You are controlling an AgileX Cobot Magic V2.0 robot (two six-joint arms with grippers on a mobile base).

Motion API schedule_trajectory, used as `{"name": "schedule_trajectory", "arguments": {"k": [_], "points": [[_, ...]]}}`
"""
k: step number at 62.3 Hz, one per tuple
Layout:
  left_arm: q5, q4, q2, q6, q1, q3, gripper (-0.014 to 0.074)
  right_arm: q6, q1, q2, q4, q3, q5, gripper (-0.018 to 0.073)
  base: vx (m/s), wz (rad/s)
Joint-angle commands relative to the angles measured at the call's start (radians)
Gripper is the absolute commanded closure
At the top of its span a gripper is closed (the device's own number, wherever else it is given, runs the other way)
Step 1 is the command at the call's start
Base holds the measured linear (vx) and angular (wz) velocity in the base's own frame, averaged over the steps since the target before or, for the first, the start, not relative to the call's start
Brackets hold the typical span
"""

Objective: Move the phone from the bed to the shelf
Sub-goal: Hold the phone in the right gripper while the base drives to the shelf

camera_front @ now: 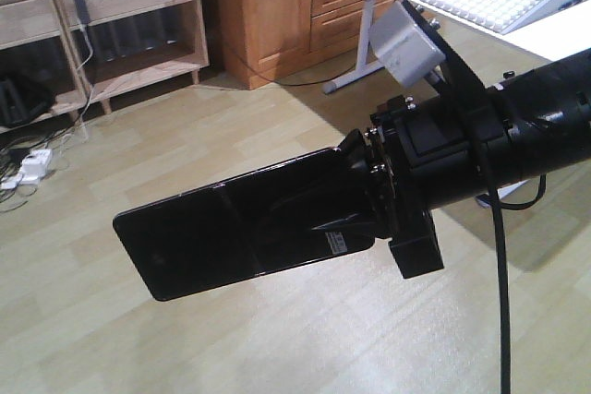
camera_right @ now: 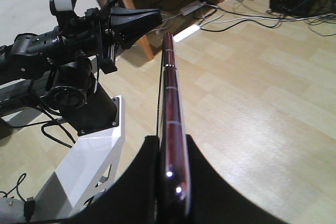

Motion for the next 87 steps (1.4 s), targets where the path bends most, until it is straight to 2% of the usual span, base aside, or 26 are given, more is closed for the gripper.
{"name": "schedule_trajectory", "arguments": {"k": [1,87], "points": [[-0.075,-0.011,-0.006,-0.009,0.002,-0.024,0.0595,-0.002,-0.003,-0.033,0.085,-0.027,0.055,0.0562,0.50,-0.17],[-0.075,-0.011,-0.006,-0.009,0.002,-0.024,0.0595,-0.002,-0.003,-0.033,0.085,-0.027,0.055,0.0562,0.50,-0.02]]}}
